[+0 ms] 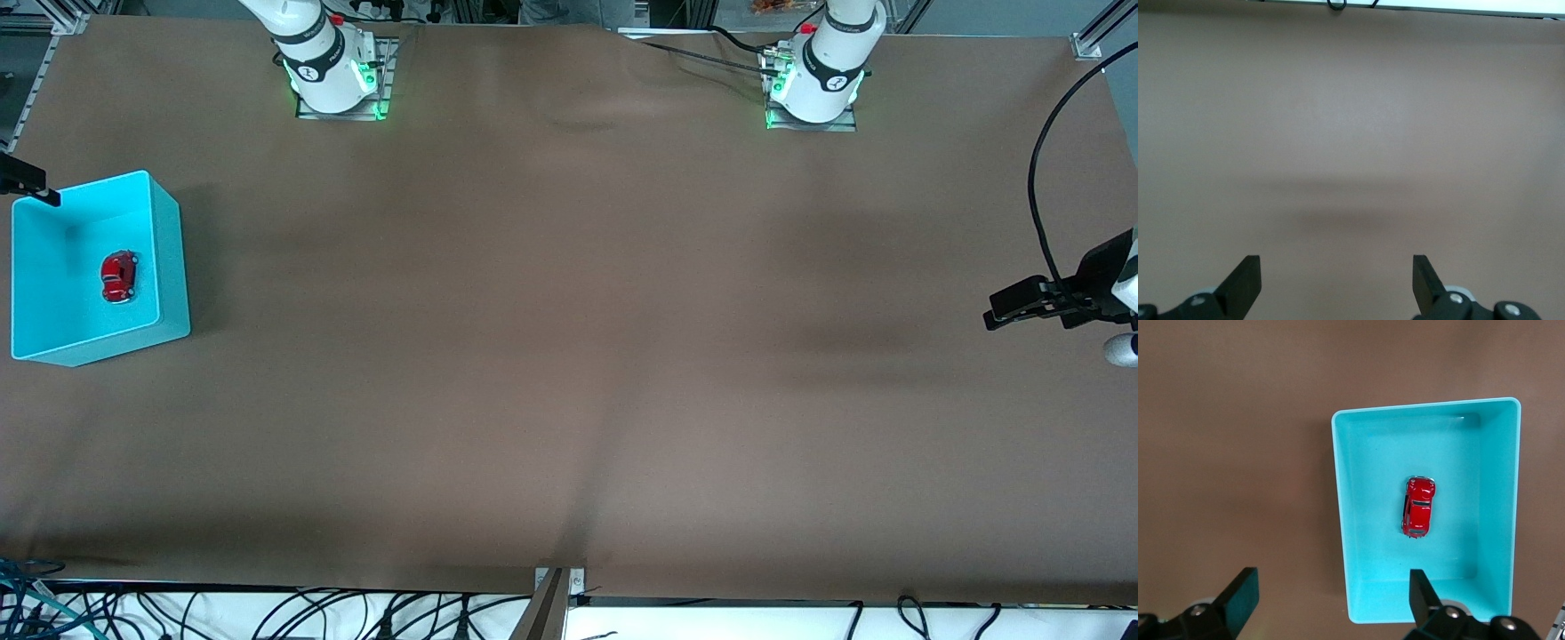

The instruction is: Wind red beetle toy and store in blue box

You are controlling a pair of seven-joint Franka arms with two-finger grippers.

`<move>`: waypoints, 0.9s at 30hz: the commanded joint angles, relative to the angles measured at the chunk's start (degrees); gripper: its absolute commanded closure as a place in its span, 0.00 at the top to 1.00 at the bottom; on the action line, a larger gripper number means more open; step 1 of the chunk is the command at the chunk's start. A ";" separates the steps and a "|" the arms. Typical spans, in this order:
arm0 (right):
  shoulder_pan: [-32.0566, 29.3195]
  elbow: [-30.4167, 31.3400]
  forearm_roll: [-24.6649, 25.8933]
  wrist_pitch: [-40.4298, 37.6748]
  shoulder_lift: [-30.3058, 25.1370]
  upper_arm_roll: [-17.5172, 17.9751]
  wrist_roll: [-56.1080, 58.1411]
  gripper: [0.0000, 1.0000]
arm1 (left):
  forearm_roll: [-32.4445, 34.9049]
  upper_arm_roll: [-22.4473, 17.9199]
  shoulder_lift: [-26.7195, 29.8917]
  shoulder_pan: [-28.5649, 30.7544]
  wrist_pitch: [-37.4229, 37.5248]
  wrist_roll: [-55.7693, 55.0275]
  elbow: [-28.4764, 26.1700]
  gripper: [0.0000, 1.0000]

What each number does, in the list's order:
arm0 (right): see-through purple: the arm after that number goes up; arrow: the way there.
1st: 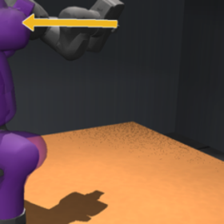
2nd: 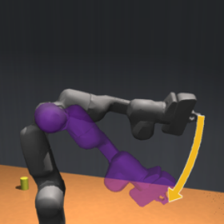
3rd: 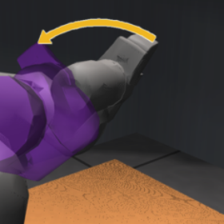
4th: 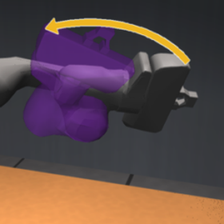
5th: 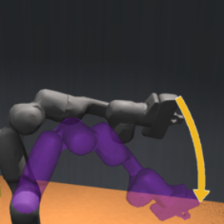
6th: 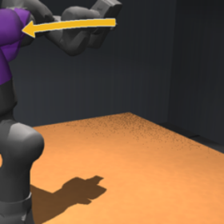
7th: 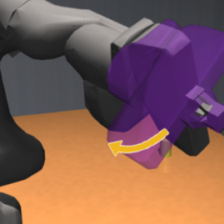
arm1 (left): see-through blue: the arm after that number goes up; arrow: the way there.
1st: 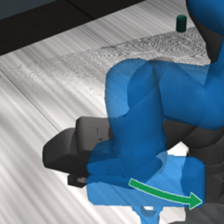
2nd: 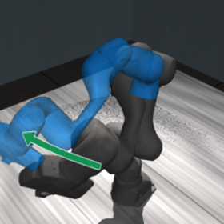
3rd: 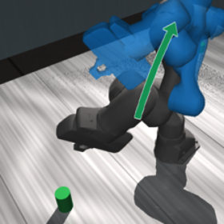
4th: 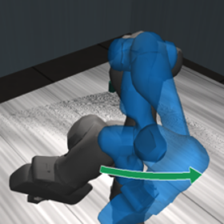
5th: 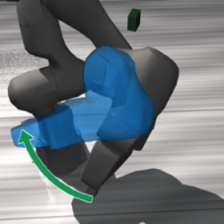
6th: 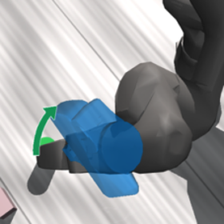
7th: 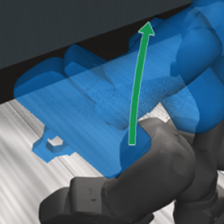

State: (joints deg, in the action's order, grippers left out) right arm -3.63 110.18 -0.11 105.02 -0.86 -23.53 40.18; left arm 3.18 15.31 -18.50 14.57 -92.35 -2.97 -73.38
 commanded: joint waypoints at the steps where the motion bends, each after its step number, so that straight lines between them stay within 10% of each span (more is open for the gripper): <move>1: 0.64 1.17 0.29 -2.19 -4.32 -0.03 -1.68 1.00 | 0.86 -0.19 -0.57 -0.33 -0.02 0.86 1.31 1.00; 27: 1.43 -2.78 0.38 -9.92 -6.87 16.05 -27.25 1.00 | 0.86 -0.28 -0.57 -0.33 -0.02 0.86 1.31 1.00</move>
State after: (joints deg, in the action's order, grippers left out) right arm -2.08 109.63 -0.10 97.52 -7.94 -10.62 18.01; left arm 3.18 15.31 -18.51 14.57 -92.35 -2.97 -73.38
